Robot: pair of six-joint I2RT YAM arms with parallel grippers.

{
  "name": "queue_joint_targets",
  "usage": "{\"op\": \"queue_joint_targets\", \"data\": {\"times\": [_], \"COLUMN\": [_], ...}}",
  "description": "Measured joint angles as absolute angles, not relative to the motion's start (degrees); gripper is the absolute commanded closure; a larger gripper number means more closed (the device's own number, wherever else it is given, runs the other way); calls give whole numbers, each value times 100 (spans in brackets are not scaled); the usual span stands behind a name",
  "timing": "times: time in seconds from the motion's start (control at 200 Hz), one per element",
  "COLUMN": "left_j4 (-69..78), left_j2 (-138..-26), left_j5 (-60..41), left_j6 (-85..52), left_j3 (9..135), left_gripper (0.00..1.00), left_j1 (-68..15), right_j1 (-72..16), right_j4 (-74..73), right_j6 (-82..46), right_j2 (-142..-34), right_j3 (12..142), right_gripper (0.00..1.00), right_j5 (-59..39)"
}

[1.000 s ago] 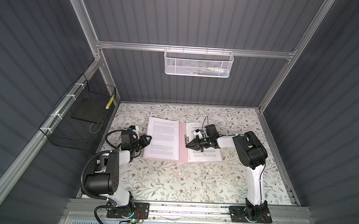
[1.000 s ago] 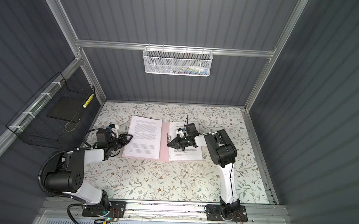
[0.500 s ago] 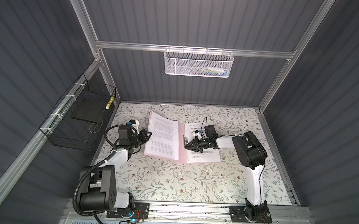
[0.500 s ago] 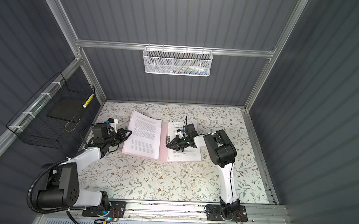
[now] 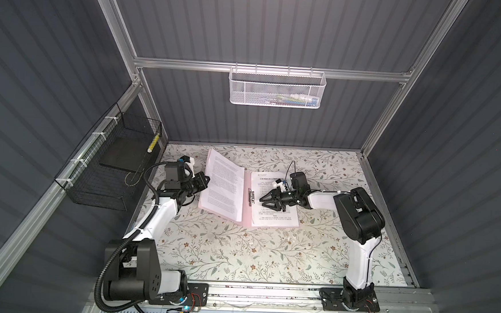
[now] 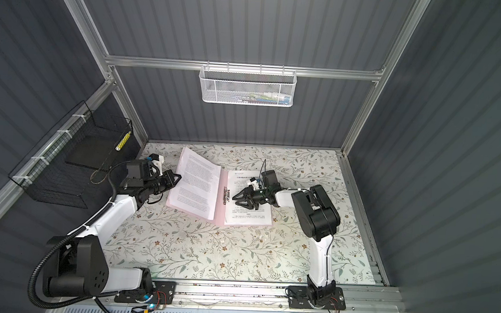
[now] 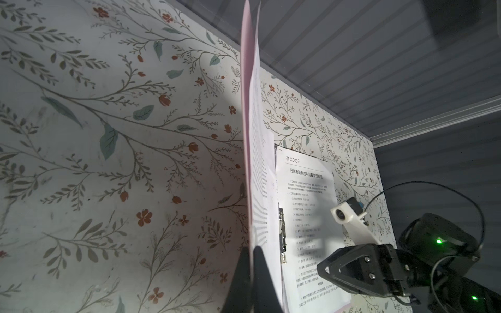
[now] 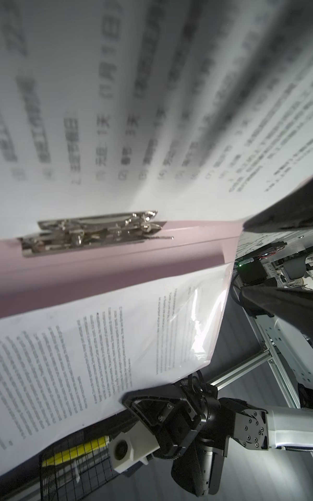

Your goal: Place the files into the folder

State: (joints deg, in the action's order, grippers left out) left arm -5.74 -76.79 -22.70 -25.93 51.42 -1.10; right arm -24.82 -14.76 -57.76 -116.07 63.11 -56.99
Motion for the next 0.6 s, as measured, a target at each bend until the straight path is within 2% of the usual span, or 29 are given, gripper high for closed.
{"op": "queue_joint_targets", "data": {"times": [0.06, 0.135, 0.205, 0.275, 0.595], "left_j4": [-779, -958, -1090, -1179, -1262], "left_j2": [-7679, -7684, -7688, -7697, -7671], "left_j5": [-2150, -2053, -2014, -1994, -2252], "left_j6": [-2480, -2381, -2324, -2279, -2609], "left_j3": [5367, 5592, 5719, 5763, 5767], "left_gripper": [99, 89, 73, 66, 62], "left_j1": [-309, -502, -628, -705, -716], "right_j1": [-2412, -2285, -2132, -1959, -1293], "right_j4": [-1400, -1232, -1057, -884, -176], "right_j6": [-5701, -5579, -5439, -5319, -4799], "right_j2": [-11343, -11102, -10969, -10871, -10331], "right_j3": [6261, 6215, 6173, 6069, 5544], "right_gripper": [62, 61, 60, 59, 56], "right_j5": [-5586, -5428, -5240, -5046, -4016]}}
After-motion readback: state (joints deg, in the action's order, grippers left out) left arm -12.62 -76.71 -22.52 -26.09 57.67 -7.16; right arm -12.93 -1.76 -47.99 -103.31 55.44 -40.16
